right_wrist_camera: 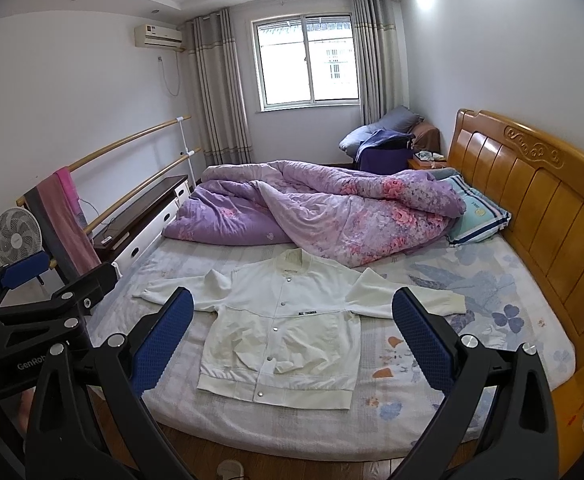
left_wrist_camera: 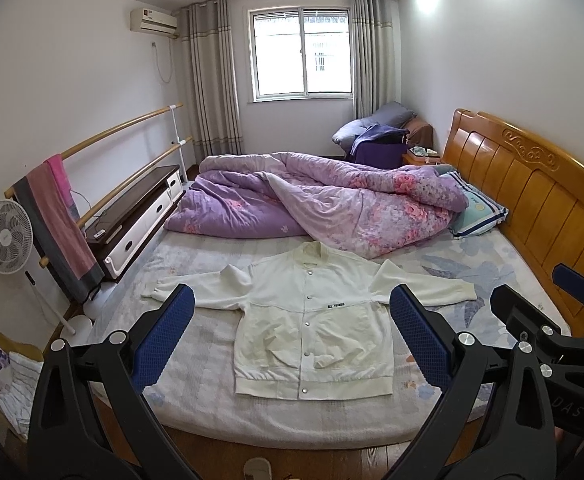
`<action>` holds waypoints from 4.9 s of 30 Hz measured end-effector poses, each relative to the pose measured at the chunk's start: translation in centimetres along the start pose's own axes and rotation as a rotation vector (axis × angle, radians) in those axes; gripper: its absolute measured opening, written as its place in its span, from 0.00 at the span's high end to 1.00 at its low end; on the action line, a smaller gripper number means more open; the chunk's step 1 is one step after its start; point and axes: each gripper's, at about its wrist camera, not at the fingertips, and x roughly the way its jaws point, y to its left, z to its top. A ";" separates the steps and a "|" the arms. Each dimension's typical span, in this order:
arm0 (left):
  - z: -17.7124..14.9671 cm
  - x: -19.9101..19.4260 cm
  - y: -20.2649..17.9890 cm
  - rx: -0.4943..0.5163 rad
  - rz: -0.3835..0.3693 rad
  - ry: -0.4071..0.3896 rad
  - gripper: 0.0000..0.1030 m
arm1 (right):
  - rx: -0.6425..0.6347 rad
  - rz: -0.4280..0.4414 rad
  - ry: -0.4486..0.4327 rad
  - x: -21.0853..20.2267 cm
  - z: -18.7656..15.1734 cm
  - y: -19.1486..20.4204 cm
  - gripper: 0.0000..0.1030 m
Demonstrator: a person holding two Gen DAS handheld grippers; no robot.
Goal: Fold large clothes
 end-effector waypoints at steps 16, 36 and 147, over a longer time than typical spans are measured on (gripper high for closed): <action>4.2 18.3 10.6 0.011 -0.077 0.137 0.05 | 0.012 -0.073 0.100 15.6 3.0 8.0 0.07; 1.7 48.2 34.5 -0.207 -0.138 0.406 0.05 | -0.040 -0.097 0.286 46.7 2.3 24.4 0.07; -13.9 82.8 -9.5 -0.167 -0.239 0.679 0.14 | 0.770 -0.431 0.143 56.0 -13.5 -52.1 0.96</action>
